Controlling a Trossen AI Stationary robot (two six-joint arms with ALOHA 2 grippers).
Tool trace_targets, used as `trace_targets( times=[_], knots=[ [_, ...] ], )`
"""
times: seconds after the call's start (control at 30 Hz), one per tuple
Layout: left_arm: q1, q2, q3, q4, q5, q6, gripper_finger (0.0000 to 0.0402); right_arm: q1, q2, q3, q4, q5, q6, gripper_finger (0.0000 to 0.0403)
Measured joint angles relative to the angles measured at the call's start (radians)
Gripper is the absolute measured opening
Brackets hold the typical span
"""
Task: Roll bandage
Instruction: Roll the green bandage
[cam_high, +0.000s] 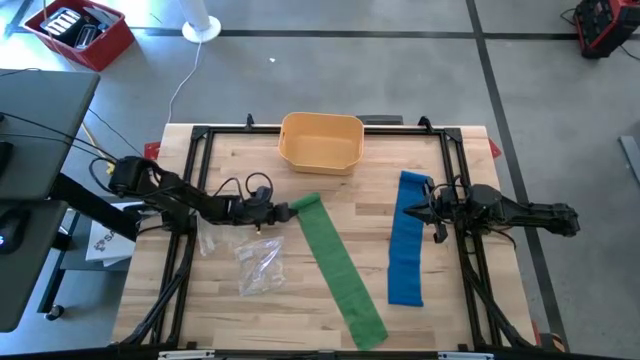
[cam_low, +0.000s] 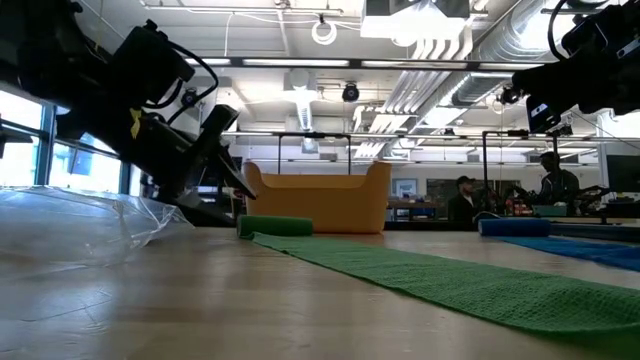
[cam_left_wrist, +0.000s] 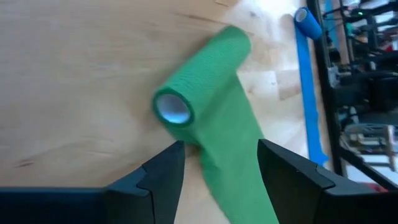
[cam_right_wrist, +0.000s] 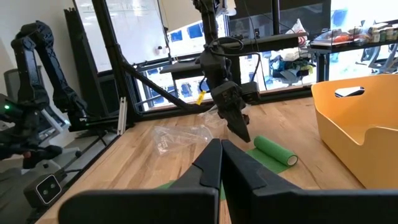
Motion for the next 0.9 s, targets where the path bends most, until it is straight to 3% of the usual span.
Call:
trace_targets(
  times=[0.37,0.63,0.9],
  knots=[
    [0.034,-0.010,0.018,-0.064,-0.070,0.010,0.0175,0.000,0.000,0.000,0.000,0.000,0.000,0.0000],
    [0.034,-0.002,0.154,-0.329,-0.085,0.079,0.0170,0.000,0.000,0.000,0.000,0.000,0.000,0.0000],
    [0.034,-0.002,0.158,-0.314,-0.104,0.060,0.0170,0.000,0.000,0.000,0.000,0.000,0.000,0.0000]
  ],
)
